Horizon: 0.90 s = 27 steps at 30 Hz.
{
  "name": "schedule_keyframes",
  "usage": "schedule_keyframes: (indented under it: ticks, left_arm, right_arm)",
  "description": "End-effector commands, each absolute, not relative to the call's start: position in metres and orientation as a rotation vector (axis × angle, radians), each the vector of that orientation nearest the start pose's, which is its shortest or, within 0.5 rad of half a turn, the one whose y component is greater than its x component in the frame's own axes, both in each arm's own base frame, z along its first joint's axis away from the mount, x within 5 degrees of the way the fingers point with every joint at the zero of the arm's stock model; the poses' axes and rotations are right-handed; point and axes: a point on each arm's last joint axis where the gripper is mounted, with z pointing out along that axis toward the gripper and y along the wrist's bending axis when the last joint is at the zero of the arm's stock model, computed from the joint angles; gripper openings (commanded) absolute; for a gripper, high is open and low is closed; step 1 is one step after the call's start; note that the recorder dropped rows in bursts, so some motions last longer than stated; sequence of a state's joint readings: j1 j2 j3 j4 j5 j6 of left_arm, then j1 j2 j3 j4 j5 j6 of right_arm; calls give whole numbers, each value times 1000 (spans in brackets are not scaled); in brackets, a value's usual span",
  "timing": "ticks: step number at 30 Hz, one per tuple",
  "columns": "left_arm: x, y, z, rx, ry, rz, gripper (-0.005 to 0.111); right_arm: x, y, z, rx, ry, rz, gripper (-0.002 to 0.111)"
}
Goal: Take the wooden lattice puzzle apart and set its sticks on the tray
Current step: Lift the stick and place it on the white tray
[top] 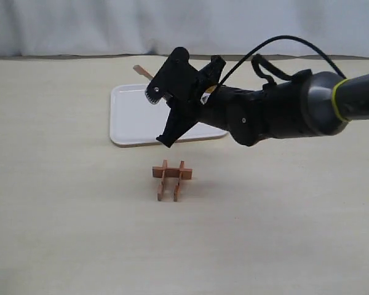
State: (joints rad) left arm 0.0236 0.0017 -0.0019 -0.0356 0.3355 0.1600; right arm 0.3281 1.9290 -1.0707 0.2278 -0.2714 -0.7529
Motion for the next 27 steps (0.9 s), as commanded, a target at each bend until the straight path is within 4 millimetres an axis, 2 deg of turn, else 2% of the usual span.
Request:
schedule_keyframes:
  ticks: [1,3,7,9,13,16,18,19,23,27]
  left_arm:
    - [54,0,184,103,1803,96,0]
    - [54,0,184,103,1803,96,0]
    - [54,0,184,101,1803,94,0]
    - [54,0,184,101,1803,94,0]
    - [54,0,184,102,1806,94,0]
    - [54,0,184,102,1806,94,0]
    - [54,0,184,102,1806,94,0]
    - [54,0,184,102,1806,94,0]
    - [54,0,184,102,1806,94,0]
    - [54,0,184,102,1806,94,0]
  right_arm:
    - [402,119,156,-591,1864,-224,5]
    - [408,111,145,-447,1908,-244,5]
    - [424,111,120,-436,2121,-156,5]
    - [430,114,120,-408,2139,-121,15]
    - [431,115,122,-366,2165,-81,45]
    - [428,118,121,-402,2204,-38,48]
    - [424,122,133,-492,2213,-4,48]
    - [419,125,146,-548,2207,27,48]
    - [409,129,179,-613,2180,91,48]
    - [398,130,199,-803,2159,89,48]
